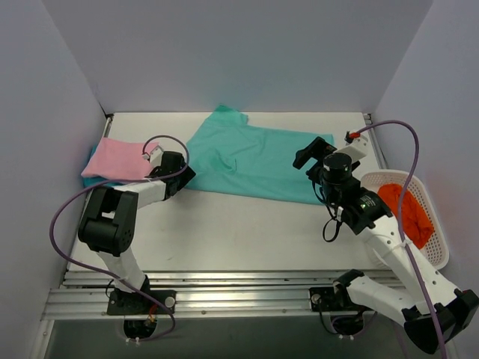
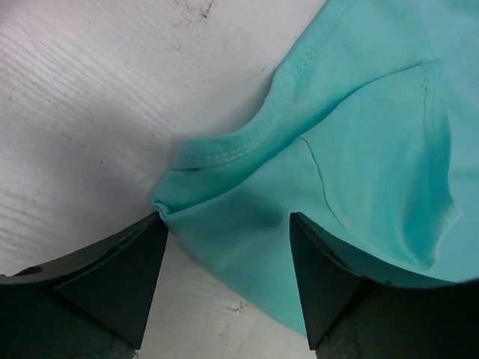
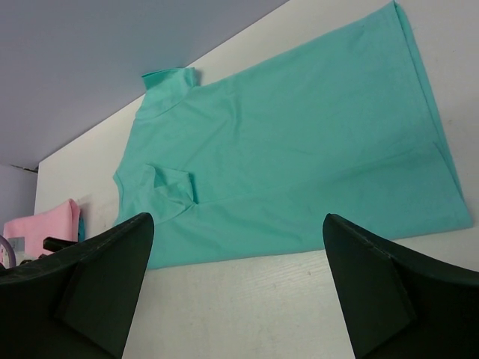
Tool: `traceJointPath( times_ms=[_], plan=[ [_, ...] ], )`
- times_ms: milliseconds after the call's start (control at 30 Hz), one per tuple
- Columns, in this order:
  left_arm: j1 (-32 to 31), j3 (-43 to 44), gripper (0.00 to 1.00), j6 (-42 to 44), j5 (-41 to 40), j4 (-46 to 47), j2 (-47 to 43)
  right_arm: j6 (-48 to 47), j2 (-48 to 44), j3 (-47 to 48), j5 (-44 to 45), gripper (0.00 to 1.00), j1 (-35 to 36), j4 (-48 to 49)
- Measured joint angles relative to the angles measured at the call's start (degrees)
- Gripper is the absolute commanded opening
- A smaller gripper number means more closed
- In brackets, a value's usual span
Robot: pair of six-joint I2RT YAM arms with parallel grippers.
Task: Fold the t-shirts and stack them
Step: Fold the tshirt
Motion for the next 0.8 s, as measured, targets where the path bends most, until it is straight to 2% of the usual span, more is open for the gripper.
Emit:
traceJointPath(
  times_ms=[33,100,133,267,467,667,733,767,800],
  plan=[
    [0.00,0.22,0.61,-0.07,-0.13,0.33,0.39,-0.09,-0.02,0.00,0.20,0.91,0.00,-0.15],
    [0.04,0.57,0.46,-0.24,-0.39,0.63,1.25,-0.31,0.00,0.00,0.33,0.91,0.00,-0.48],
    [0.04,0.57,0.31,-0.28,-0.57,0.87,1.66,-0.44,0.00,0.00,0.46,0.91,0.00,-0.61],
    [0.04,0.66,0.09,-0.59,-0.72,0.83,2.51,-0.74,0.00,0.00,0.68,0.91,0.00,-0.68],
    [-0.17,-1.01,0.07,-0.09,-0.70,-0.76,0.31,-0.87,-0.24,0.00,1.29,0.91,0.00,-1.53],
    [-2.19,-7.28,0.08,0.37,-1.18,-9.22,-13.73,-0.83,-3.58,0.00,2.51,0.91,-0.04,-3.72],
    [-2.78,-8.15,0.15,0.74,-1.14,-11.19,-18.51,-0.79,-5.03,0.00,2.84,0.91,-0.04,-4.28],
    [-2.97,-8.46,0.21,1.01,-1.11,-12.00,-20.59,-0.66,-5.73,0.00,2.99,0.91,-0.04,-4.57],
    [-3.02,-8.76,0.34,1.44,-1.09,-12.76,-22.53,-0.61,-6.29,0.00,3.08,0.92,-0.04,-4.96]
  ],
)
